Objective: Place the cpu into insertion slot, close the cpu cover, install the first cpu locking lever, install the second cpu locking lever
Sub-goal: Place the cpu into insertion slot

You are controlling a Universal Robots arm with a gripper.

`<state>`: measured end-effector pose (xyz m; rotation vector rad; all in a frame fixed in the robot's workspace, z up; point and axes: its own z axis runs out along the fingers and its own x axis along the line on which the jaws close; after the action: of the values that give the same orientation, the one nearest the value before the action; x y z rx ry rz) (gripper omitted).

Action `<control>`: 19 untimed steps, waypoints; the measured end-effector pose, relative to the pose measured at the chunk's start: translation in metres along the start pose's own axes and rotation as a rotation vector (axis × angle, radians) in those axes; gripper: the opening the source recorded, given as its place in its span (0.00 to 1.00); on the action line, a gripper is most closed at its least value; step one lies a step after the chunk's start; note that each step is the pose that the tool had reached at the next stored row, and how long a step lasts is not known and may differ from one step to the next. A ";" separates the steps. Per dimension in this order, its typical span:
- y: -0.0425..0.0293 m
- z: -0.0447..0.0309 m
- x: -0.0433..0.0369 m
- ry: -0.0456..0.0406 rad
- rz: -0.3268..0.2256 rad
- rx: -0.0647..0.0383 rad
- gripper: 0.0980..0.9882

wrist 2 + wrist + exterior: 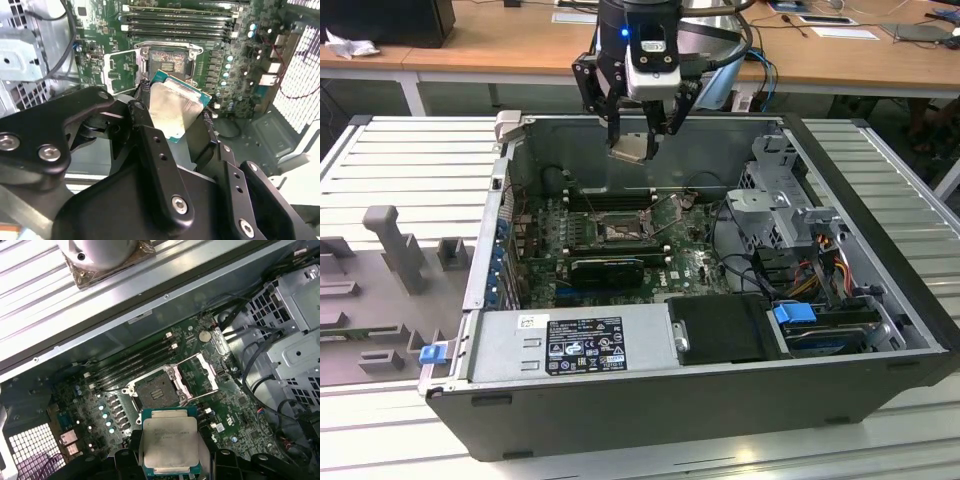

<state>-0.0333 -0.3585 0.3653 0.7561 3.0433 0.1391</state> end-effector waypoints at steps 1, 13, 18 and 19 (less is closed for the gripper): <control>0.0000 0.0004 0.0000 -0.0026 0.030 -0.001 0.48; -0.0004 0.0038 -0.0001 -0.0110 0.126 -0.003 0.48; -0.0005 0.0054 -0.0001 -0.0182 0.210 -0.004 0.48; -0.0005 0.0056 -0.0001 -0.0205 0.236 -0.004 0.48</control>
<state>-0.0332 -0.3586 0.3596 1.1065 2.9230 0.1372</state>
